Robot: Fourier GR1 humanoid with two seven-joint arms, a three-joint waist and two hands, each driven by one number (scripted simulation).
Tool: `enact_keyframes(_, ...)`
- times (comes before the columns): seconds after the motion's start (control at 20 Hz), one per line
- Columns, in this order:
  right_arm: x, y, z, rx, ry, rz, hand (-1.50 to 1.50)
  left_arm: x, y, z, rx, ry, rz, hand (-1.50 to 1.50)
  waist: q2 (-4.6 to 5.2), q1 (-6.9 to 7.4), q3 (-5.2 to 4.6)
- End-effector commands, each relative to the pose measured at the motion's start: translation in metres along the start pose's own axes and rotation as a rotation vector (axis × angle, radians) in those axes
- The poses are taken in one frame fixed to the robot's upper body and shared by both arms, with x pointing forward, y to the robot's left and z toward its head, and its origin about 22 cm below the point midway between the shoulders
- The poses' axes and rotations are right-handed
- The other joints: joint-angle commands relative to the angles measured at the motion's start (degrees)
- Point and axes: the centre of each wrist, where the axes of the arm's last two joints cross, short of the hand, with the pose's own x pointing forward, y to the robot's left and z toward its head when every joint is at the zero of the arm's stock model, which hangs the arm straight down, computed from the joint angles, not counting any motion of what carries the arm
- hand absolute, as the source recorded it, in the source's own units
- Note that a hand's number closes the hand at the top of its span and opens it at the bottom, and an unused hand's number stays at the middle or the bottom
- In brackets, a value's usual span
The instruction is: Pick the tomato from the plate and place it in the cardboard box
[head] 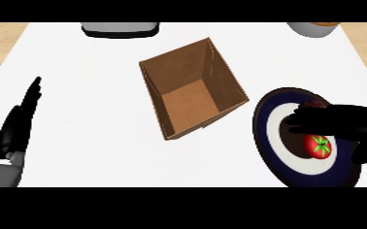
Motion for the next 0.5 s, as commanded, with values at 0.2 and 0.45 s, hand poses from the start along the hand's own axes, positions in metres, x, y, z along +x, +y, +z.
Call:
enact_keyframes(0.2,0.006,0.031,-0.013,0.094,0.021,-0.035,-1.5,0.009,0.01,0.012,-0.005,-0.001,-0.008,0.0,0.01,0.35,0.04)
enact_keyframes(0.45,0.009,0.037,-0.03,0.049,0.032,-0.042,1.5,-0.012,-0.005,0.005,0.011,-0.003,0.007,0.0,0.06,-0.01,0.01)
